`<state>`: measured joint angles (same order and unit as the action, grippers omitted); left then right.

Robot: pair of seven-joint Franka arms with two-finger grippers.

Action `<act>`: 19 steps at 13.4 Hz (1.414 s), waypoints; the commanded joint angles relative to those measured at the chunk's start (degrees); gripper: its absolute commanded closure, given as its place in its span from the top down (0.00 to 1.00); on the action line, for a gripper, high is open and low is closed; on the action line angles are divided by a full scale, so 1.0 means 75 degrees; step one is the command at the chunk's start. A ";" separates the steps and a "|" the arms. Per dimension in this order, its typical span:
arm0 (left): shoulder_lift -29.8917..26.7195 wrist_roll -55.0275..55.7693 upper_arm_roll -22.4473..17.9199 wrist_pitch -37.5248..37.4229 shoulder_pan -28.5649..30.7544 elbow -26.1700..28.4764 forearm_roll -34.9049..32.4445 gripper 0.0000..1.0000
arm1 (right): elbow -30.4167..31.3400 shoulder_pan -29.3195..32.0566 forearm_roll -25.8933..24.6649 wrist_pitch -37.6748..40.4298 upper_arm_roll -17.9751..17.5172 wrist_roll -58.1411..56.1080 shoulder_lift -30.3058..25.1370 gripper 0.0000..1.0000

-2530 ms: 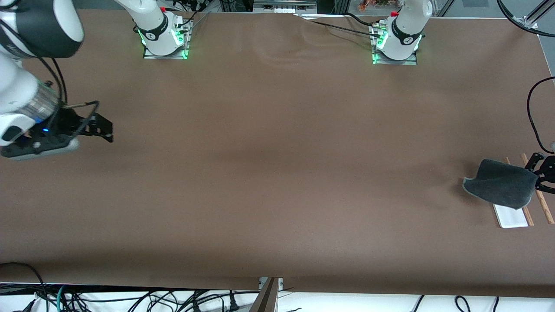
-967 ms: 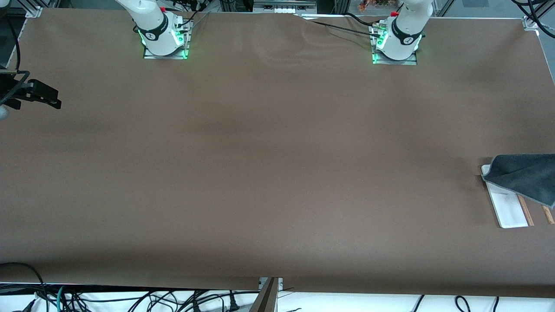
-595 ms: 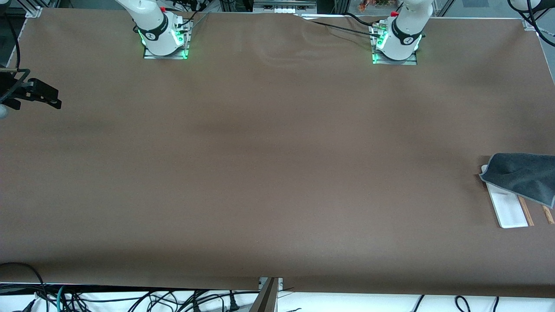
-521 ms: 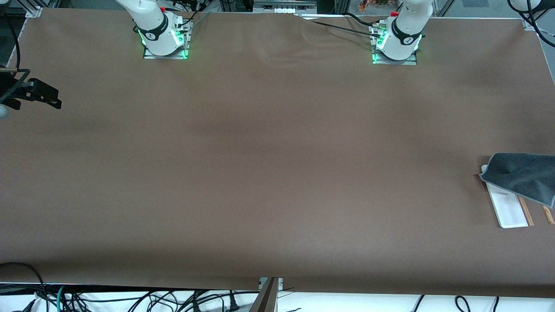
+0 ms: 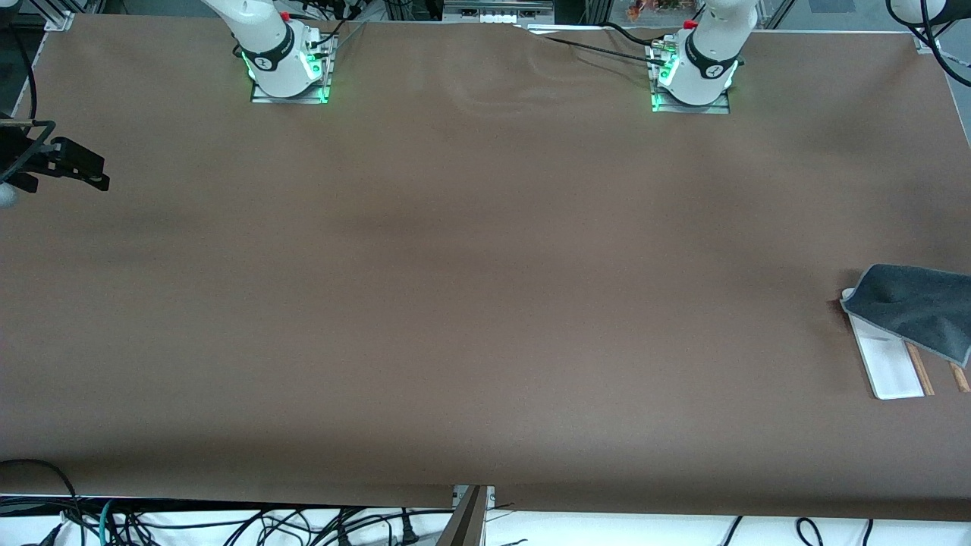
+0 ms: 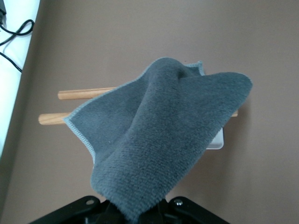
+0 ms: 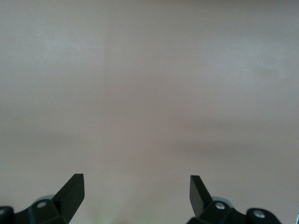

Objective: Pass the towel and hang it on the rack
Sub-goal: 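Lower the towel over the wooden rack rods with the left gripper, then open the left gripper to drape the towel on the rack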

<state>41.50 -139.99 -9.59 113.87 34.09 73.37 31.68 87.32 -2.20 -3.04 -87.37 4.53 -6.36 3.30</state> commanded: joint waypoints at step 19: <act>0.0478 -0.0073 -0.0022 0.0509 -0.0033 -0.0208 0.0452 1.00 | -0.0193 0.0024 -0.0017 0.0036 -0.0158 -0.0066 0.0087 1.00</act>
<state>44.73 -139.96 -9.56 117.70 33.72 72.82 33.77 87.24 -2.29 -3.04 -87.43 3.61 -6.37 3.37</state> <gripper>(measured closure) 0.247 0.000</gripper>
